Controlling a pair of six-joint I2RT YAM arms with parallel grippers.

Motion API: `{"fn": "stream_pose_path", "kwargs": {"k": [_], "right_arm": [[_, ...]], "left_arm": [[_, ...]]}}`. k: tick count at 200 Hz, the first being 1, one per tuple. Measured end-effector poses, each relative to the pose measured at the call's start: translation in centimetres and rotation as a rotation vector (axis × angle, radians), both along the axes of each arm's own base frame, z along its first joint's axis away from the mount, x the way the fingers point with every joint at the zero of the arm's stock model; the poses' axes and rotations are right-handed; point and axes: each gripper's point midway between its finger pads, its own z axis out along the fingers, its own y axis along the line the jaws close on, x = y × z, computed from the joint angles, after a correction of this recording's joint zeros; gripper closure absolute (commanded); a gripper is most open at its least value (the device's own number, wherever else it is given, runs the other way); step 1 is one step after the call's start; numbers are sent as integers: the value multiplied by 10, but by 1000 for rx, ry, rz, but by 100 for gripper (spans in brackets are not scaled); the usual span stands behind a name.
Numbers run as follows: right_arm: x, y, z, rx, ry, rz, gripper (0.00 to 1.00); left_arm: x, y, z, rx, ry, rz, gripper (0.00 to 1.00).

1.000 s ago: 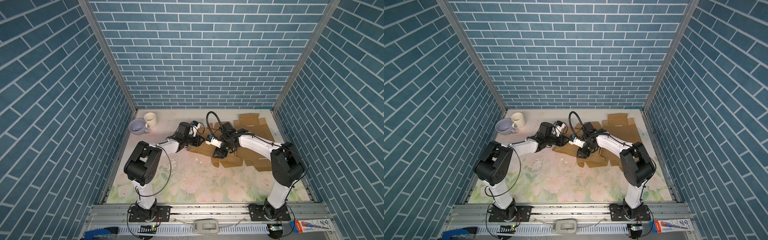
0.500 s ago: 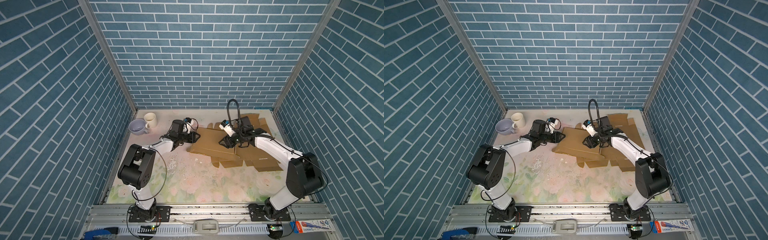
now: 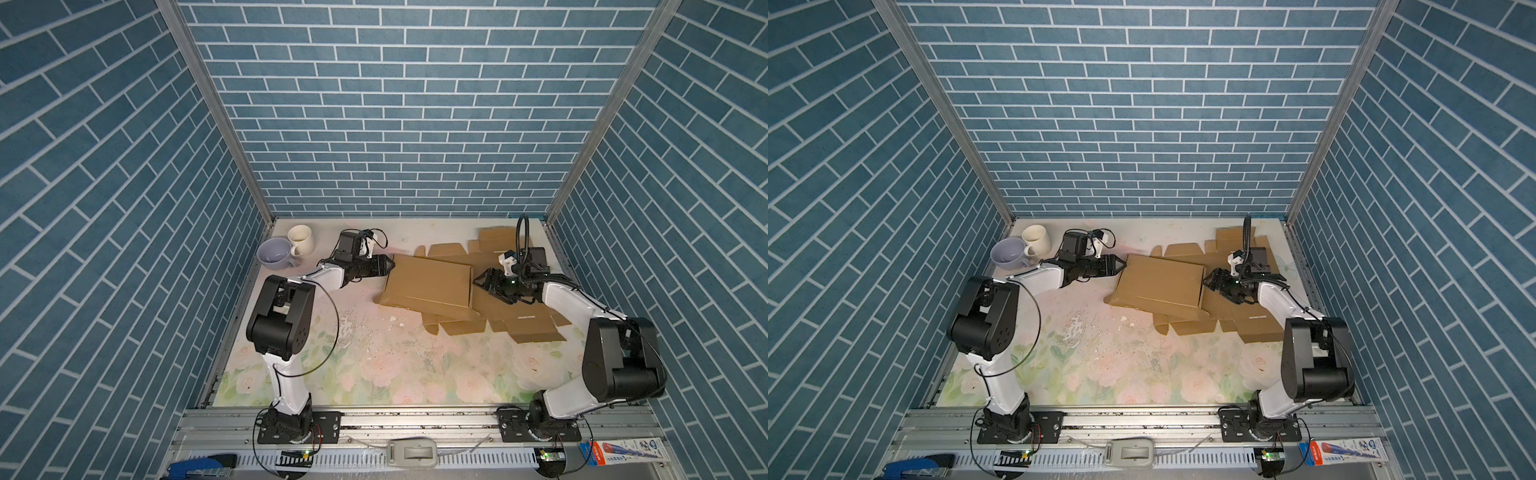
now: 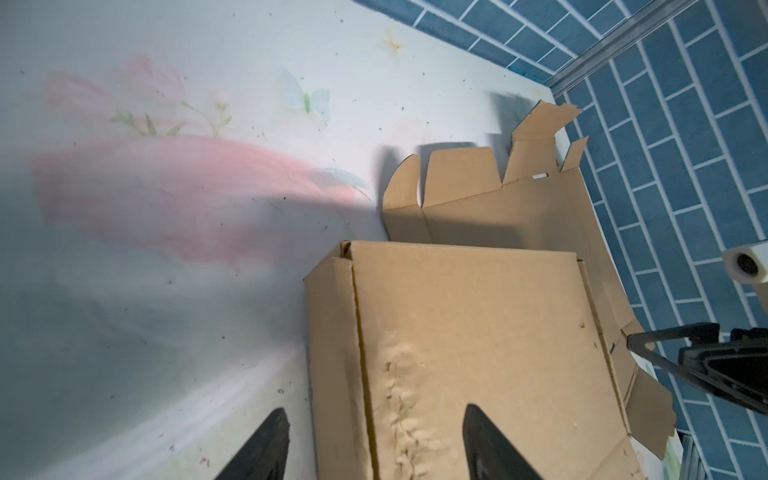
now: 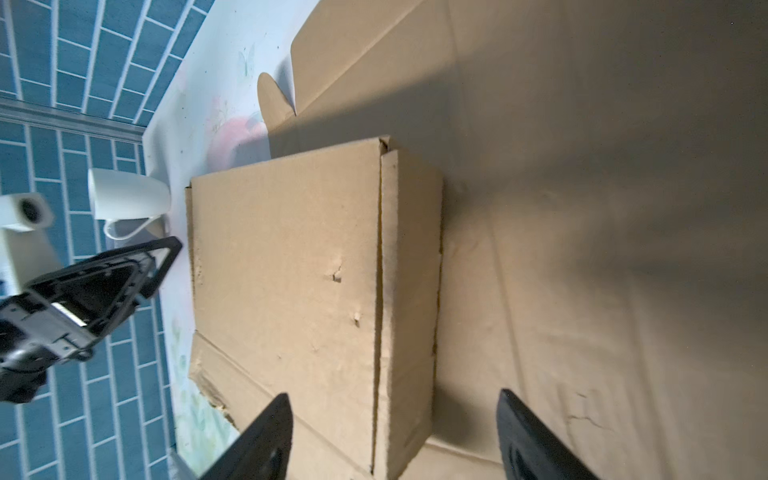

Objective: Fold the paper box

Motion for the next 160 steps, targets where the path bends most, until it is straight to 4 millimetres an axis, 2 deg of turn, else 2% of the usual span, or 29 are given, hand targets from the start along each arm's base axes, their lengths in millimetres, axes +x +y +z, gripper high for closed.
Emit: {"fn": "stream_pose_path", "kwargs": {"k": [38, 87, 133, 160], "right_arm": [[4, 14, -27, 101, 82, -6, 14], [11, 27, -42, 172, 108, -6, 14], [13, 48, -40, 235, 89, 17, 20], [15, 53, -40, 262, 81, 0, 23]], "left_arm": [[-6, 0, -31, -5, 97, 6, 41], [-3, 1, -33, -59, 117, 18, 54], [-2, -1, -36, -112, 114, 7, 57], [-1, -2, -36, -129, 107, 8, 56]]}}
